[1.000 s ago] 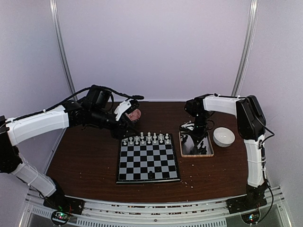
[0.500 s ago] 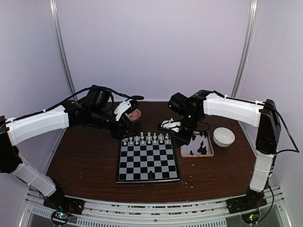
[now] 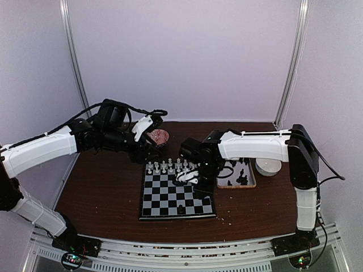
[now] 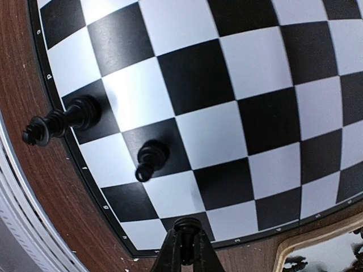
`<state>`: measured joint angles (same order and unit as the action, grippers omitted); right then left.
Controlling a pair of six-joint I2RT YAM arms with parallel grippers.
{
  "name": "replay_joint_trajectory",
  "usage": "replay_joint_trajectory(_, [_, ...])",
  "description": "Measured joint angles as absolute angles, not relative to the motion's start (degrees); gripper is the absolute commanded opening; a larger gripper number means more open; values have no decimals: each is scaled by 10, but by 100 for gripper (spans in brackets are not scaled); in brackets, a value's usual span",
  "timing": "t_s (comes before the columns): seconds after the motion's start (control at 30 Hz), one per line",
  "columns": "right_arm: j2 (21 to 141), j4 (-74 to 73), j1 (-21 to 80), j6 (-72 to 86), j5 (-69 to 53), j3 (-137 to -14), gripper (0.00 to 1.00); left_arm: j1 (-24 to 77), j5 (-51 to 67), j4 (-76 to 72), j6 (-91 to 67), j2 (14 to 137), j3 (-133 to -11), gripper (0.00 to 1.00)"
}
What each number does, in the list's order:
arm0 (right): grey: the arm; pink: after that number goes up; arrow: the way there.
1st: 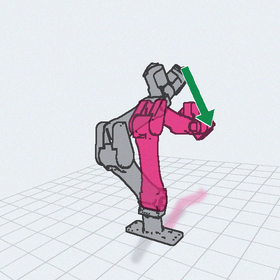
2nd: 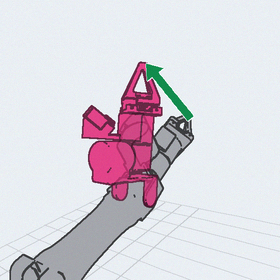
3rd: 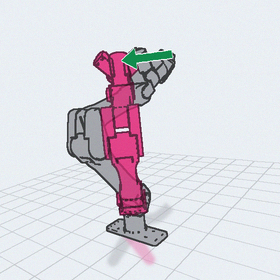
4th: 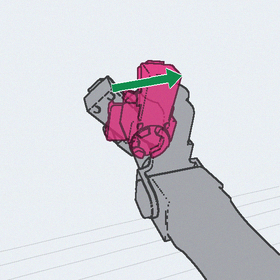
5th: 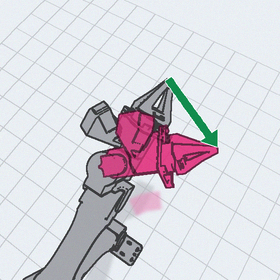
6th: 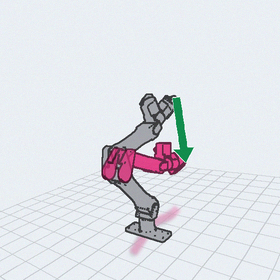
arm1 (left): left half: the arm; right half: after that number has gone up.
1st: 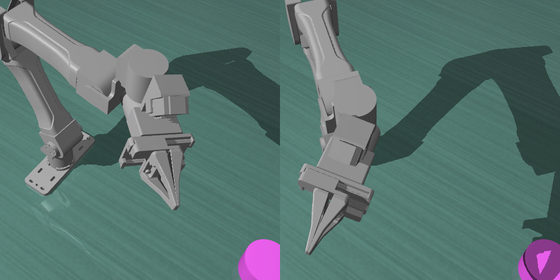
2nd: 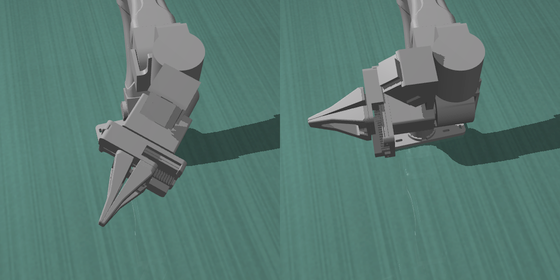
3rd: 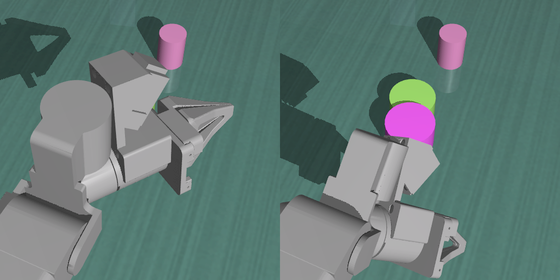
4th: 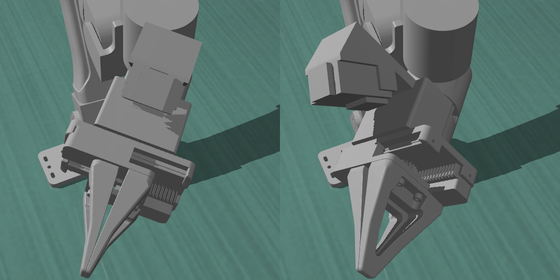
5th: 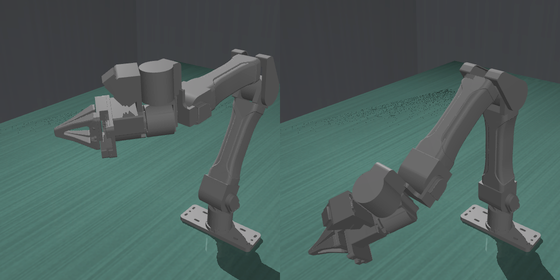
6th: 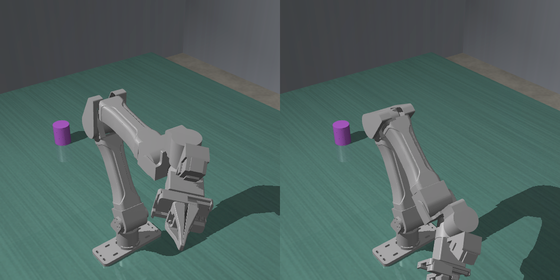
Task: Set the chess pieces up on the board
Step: Place the pawn at b7.
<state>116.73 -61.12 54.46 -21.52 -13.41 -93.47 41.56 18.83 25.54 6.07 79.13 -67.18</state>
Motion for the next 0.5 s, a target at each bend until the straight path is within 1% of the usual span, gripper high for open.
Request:
replay_joint_trajectory(0.23, [1176,-611,573,-222,-132,-935,4,412,186,256,57,790,-672,55])
replay_joint_trajectory(0.5, [1189,-611,576,-223,-116,-935,6,412,184,256,56,790,-672,54])
